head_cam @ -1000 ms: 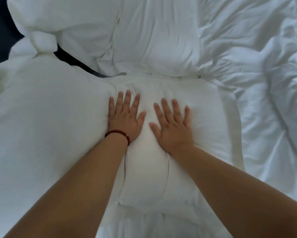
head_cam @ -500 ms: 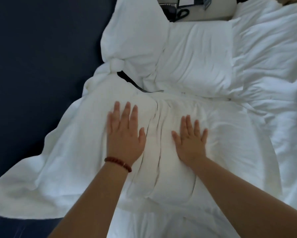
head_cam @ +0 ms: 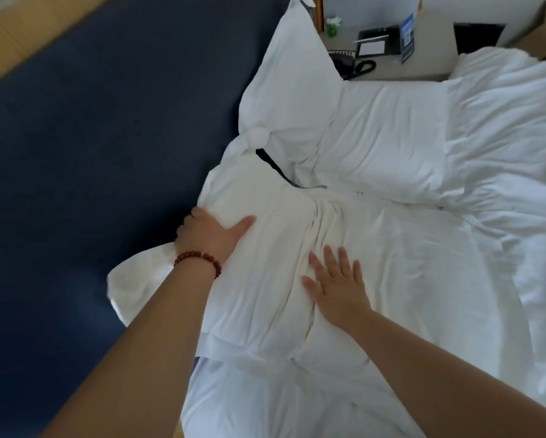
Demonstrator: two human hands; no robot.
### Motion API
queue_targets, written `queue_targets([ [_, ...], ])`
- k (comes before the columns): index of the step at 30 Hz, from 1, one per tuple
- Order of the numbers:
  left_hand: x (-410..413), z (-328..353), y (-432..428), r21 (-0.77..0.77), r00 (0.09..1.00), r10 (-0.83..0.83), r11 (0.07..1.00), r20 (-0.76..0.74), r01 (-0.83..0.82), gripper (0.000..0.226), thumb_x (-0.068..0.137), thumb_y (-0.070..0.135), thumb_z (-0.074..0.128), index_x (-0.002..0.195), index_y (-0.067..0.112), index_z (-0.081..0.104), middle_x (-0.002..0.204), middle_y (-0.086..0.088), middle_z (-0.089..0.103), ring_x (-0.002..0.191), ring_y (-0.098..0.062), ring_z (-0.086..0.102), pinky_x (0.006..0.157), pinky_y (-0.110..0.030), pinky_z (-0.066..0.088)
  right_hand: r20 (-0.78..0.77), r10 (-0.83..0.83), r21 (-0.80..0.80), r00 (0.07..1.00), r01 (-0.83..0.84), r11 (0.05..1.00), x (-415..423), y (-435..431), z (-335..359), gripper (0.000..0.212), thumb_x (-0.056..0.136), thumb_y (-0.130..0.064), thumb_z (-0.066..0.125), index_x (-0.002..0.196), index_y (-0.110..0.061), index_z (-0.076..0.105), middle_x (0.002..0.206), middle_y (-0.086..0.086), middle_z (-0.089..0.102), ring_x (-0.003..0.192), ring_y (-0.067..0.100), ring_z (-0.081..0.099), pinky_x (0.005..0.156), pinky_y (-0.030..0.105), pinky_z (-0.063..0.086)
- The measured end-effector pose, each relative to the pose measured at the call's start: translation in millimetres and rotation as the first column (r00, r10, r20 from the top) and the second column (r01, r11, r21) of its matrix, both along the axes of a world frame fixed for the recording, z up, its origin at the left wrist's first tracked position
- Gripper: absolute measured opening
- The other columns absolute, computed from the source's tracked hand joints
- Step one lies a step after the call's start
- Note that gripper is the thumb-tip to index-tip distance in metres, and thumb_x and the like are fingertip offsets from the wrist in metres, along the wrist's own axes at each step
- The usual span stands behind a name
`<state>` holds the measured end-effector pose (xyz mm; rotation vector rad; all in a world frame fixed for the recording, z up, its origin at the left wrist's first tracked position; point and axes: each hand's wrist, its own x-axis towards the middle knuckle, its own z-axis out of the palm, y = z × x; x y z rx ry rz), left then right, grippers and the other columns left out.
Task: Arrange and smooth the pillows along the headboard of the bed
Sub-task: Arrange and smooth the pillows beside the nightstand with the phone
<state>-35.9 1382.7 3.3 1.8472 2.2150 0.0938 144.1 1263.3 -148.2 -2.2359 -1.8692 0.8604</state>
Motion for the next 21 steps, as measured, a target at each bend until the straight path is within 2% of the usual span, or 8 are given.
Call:
queue_targets([
  [2,6.5,5.2,5.6,-0.115,0.982,0.091,0.991,0.165,-0.072,0.108,0.064,0.088,0.056,0.131,0.004,0.042,0.109,-0.005,0.054,0.089,-0.022,0.058,0.065,-0.032,0.047,-0.012,-0.016,0.025,1.0,0.016,1.0,-1.6,-1.0,-2.2,0.072,0.087,-0.07,0.002,0.152,-0.043,-0.011,0.163,-0.006,-0.02,0.147,0.019,-0.028,0.119,0.044,-0.017],
  [4,9.9,4.2,9.1,-0.106,0.976,0.065,0.993,0.209,-0.044,0.099,0.065,0.088,0.056,0.123,0.008,0.047,0.091,0.003,0.051,0.073,-0.014,0.053,0.053,-0.028,0.039,-0.055,-0.04,0.064,0.998,0.043,0.997,-2.0,2.7,-3.6,0.077,0.082,-0.075,-0.002,0.151,-0.045,-0.013,0.163,-0.005,-0.018,0.147,0.021,-0.027,0.119,0.043,-0.017],
  [8,3.6,-8.2,1.7,0.011,0.965,-0.023,1.0,0.262,0.021,0.08,0.065,0.083,0.063,0.107,0.015,0.053,0.084,0.009,0.052,0.076,-0.013,0.057,0.06,-0.029,0.045,-0.218,-0.134,0.142,0.967,0.167,0.976,-4.3,33.2,-1.4,0.079,0.083,-0.078,0.007,0.152,-0.045,-0.011,0.164,0.0,-0.013,0.149,0.022,-0.021,0.118,0.038,-0.017],
  [10,-3.5,-4.6,1.5,0.083,0.95,-0.048,0.996,0.308,0.023,0.069,0.065,0.077,0.068,0.096,0.017,0.055,0.084,0.009,0.057,0.078,-0.014,0.06,0.063,-0.029,0.047,-0.289,-0.188,0.157,0.938,0.241,0.958,-12.2,51.9,-2.7,0.081,0.077,-0.079,0.001,0.149,-0.046,-0.016,0.164,0.001,-0.014,0.149,0.02,-0.021,0.119,0.038,-0.017],
  [13,-9.2,9.6,7.3,0.16,0.943,-0.084,0.987,0.323,0.033,0.061,0.066,0.071,0.073,0.085,0.016,0.055,0.081,0.005,0.06,0.072,-0.011,0.058,0.056,-0.026,0.044,-0.342,-0.224,0.194,0.913,0.302,0.933,-30.4,69.0,-9.1,0.073,0.077,-0.077,-0.003,0.141,-0.049,-0.025,0.164,0.003,-0.017,0.148,0.02,-0.024,0.119,0.037,-0.017],
  [18,-0.8,44.6,23.6,0.286,0.952,-0.222,0.945,0.213,0.156,0.056,0.071,0.066,0.073,0.078,0.014,0.051,0.073,0.004,0.055,0.064,-0.006,0.051,0.05,-0.023,0.035,-0.434,-0.239,0.231,0.869,0.363,0.903,-60.8,99.2,-2.6,0.073,0.079,-0.069,-0.007,0.142,-0.038,-0.025,0.164,0.004,-0.015,0.148,0.018,-0.023,0.116,0.033,-0.02],
  [21,10.0,51.6,37.4,0.311,0.963,-0.249,0.928,0.103,0.206,0.061,0.071,0.071,0.069,0.086,0.015,0.05,0.077,0.006,0.053,0.068,-0.011,0.052,0.054,-0.026,0.036,-0.48,-0.218,0.234,0.85,0.364,0.902,-72.2,117.2,-4.1,0.08,0.077,-0.067,-0.01,0.147,-0.03,-0.022,0.164,0.003,-0.014,0.149,0.017,-0.022,0.118,0.033,-0.018],
])
